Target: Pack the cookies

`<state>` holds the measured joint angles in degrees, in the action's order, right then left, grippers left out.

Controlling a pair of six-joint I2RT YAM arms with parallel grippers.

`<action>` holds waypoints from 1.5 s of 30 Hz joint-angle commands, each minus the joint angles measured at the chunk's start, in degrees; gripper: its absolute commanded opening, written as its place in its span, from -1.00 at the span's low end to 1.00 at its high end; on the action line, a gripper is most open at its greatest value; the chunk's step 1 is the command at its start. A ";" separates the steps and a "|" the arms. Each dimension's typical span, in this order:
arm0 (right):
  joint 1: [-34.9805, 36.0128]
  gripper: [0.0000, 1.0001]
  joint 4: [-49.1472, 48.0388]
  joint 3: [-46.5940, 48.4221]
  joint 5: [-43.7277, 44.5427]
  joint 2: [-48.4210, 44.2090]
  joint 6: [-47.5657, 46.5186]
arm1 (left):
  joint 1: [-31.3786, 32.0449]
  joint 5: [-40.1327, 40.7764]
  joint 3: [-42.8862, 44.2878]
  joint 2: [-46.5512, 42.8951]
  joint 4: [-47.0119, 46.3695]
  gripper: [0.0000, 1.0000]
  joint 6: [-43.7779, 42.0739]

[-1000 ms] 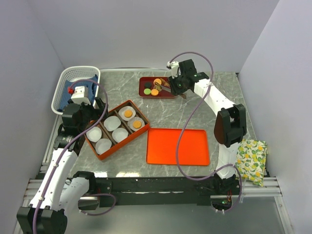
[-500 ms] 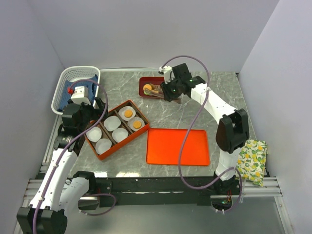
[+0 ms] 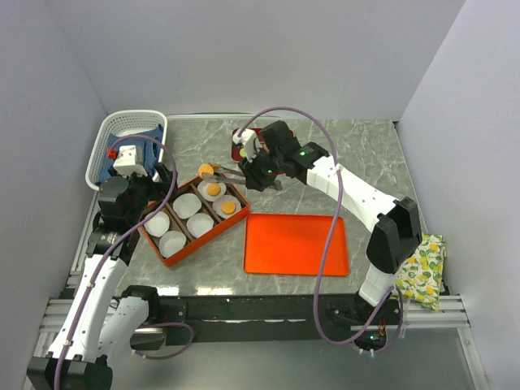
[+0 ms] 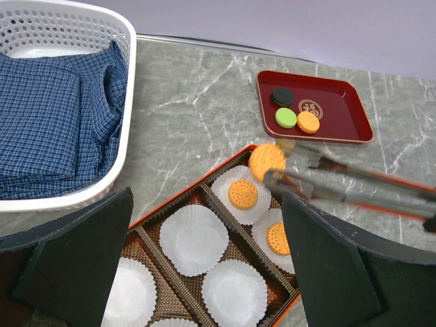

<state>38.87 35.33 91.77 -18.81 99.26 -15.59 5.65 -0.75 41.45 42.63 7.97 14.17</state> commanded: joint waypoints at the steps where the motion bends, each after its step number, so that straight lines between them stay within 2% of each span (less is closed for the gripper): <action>1: 3.30 -0.36 -0.18 1.31 -2.11 0.75 -1.98 | -0.11 0.67 -0.32 -1.67 -1.99 0.93 -0.99; 7: 7.44 -0.36 2.11 5.26 -1.24 5.49 -3.21 | -0.03 0.58 -0.41 -1.94 -1.99 0.93 -1.08; 22: 10.35 -0.35 6.94 16.51 0.70 15.43 -3.56 | -0.11 0.58 -0.32 -2.20 -2.08 0.93 -1.08; 39: 11.14 -0.24 7.56 17.66 2.02 18.51 -3.48 | -0.11 0.58 -0.32 -2.20 -2.08 0.93 -1.08; 45: 11.05 -0.14 7.65 18.10 2.28 18.95 -3.30 | -0.03 0.67 -0.32 -2.20 -1.99 0.93 -1.17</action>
<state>49.47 43.53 106.85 -16.88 118.45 -18.92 5.65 -0.56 41.36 41.32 7.97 14.17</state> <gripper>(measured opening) 0.431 0.967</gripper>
